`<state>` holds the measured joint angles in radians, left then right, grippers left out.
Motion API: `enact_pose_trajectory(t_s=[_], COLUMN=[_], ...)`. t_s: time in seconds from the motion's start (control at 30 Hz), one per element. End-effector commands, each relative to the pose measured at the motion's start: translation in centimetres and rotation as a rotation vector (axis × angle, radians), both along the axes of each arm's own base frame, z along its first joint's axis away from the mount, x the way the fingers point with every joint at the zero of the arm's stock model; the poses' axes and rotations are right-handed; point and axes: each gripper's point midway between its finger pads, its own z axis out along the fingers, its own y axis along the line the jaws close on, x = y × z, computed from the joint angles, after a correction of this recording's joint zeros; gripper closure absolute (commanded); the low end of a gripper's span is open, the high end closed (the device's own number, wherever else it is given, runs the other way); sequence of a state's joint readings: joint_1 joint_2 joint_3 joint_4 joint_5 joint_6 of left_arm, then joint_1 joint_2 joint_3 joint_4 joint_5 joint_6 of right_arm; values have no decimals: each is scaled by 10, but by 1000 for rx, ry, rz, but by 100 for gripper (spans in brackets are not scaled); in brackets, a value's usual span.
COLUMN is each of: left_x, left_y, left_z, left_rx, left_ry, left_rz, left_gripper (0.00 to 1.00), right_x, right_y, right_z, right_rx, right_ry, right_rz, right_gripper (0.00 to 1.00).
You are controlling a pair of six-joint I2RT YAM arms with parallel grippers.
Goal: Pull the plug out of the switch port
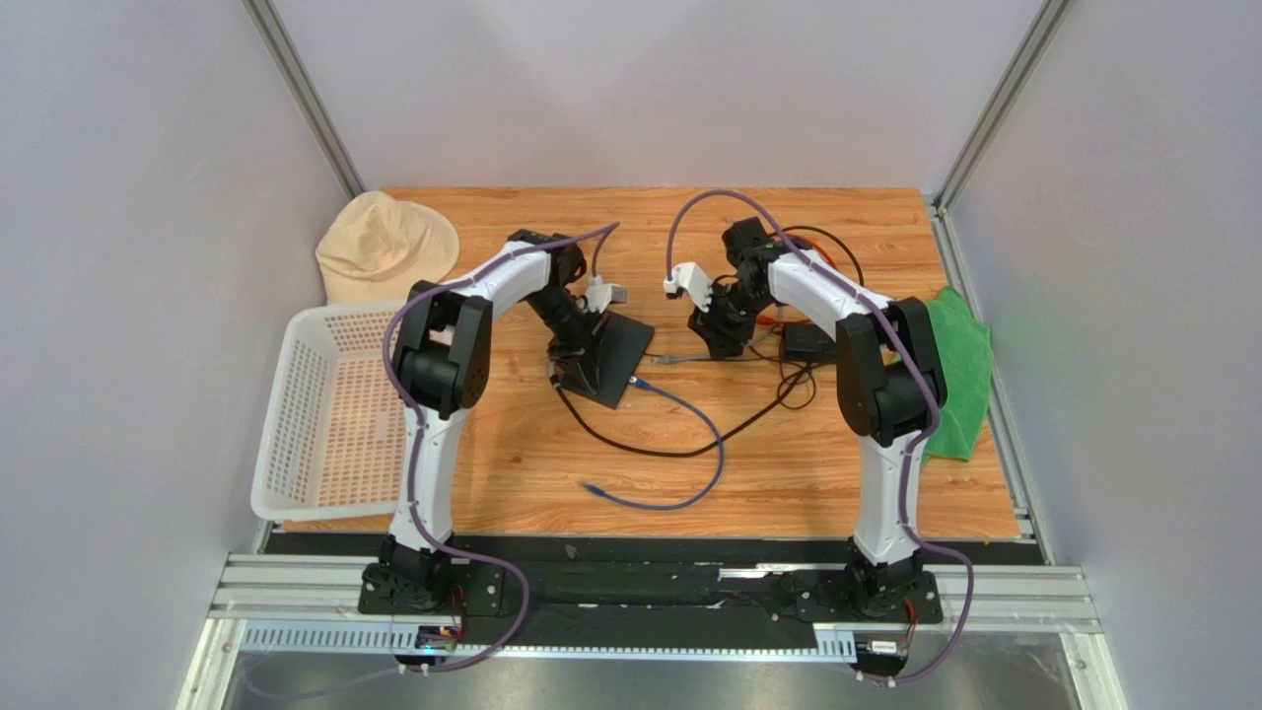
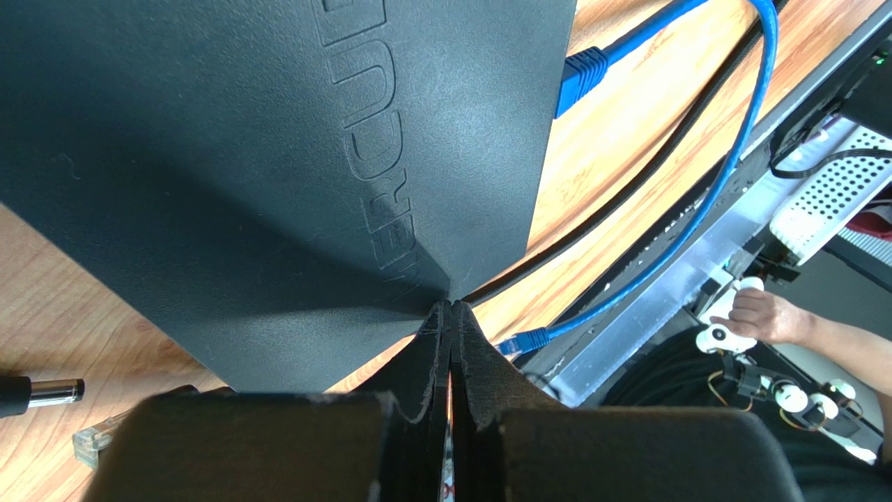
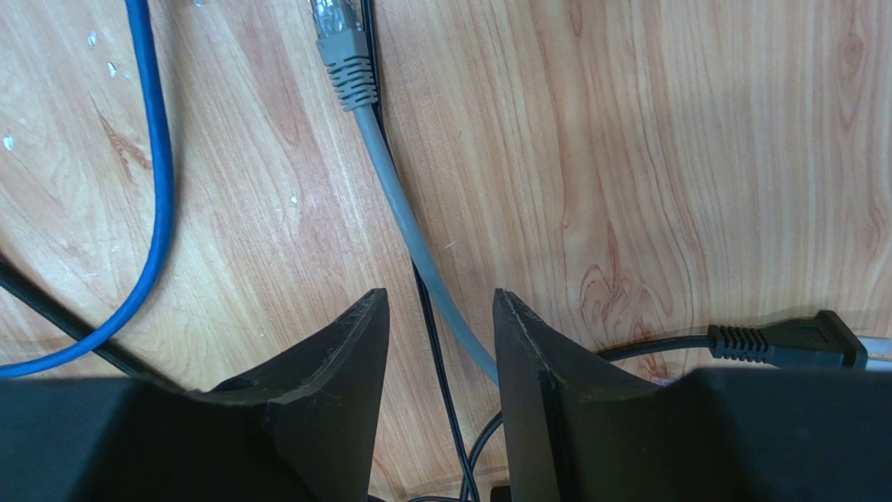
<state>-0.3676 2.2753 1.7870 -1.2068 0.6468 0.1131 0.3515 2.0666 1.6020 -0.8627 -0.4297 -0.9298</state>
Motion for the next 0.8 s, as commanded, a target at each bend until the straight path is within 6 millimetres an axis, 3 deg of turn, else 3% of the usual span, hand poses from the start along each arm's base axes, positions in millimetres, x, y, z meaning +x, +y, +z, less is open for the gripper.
enact_pose_trajectory(t_s=[0.0,0.2,0.4,0.63,0.73,0.77], left_x=[22,22,22,22,22,22], left_y=[8,8,8,9,8,8], left_z=[-41,-42,-41,-42,-42,-42], left_rx=[82,84,83,88,88,86], left_ry=[-114,-114,-113,-109,-109,-110], left_rz=[-59,-58,-58,-55,-55,-54], left_gripper=[99,99,99,99,99,99], right_x=[14,17,24,58,95,113], right_y=[2,0,-1,-6,-18,-21], right_z=[-2,-7,12,73,108,132], right_rx=[-27,-48,-46,45,84,112], right_ry=[-43,-39,-83,-215,-327,-398], right_rz=[17,23,23,-67,-172,-201], right_gripper=[56,69,84,96,100,100])
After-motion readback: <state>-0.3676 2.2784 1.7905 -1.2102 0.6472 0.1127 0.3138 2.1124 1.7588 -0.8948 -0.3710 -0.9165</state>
